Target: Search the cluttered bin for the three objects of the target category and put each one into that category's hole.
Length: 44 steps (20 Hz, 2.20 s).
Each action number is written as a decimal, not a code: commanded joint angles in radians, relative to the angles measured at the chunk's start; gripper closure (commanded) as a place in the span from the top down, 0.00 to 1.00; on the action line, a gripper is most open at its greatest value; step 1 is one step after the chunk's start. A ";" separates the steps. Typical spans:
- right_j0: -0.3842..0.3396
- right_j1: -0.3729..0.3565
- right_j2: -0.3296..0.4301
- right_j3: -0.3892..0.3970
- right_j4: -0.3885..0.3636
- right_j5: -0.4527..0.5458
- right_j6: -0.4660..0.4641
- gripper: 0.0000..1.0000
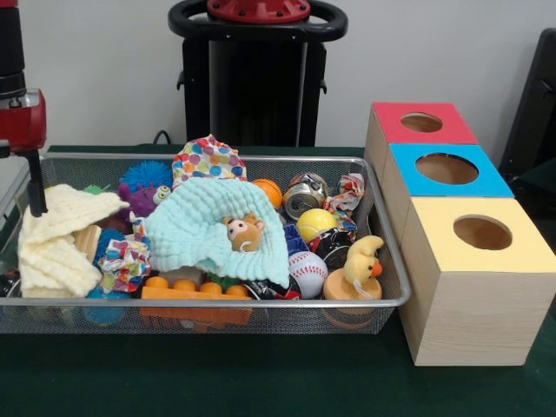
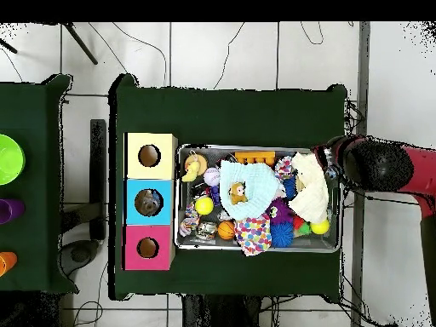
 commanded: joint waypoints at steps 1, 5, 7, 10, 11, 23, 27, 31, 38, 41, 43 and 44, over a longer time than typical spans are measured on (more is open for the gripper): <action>0.052 0.000 -0.049 -0.084 -0.043 0.272 -0.335 1.00; 0.052 -0.018 -0.047 -0.082 -0.047 0.270 -0.333 1.00; 0.047 -0.019 -0.042 -0.074 -0.047 0.270 -0.331 1.00; 0.038 -0.018 -0.039 -0.067 -0.049 0.270 -0.326 1.00; 0.034 -0.019 -0.039 -0.060 -0.050 0.265 -0.321 1.00; -0.003 -0.013 -0.038 0.002 -0.051 0.200 -0.289 1.00; -0.015 -0.001 -0.037 0.015 -0.055 0.175 -0.282 1.00; -0.019 0.002 -0.036 0.035 -0.059 0.153 -0.261 1.00; -0.037 0.002 -0.036 0.081 -0.064 0.105 -0.220 1.00; -0.046 0.008 -0.035 0.092 -0.065 0.091 -0.214 1.00; -0.050 0.011 -0.035 0.098 -0.065 0.084 -0.210 1.00; -0.053 0.012 -0.034 0.100 -0.066 0.081 -0.208 1.00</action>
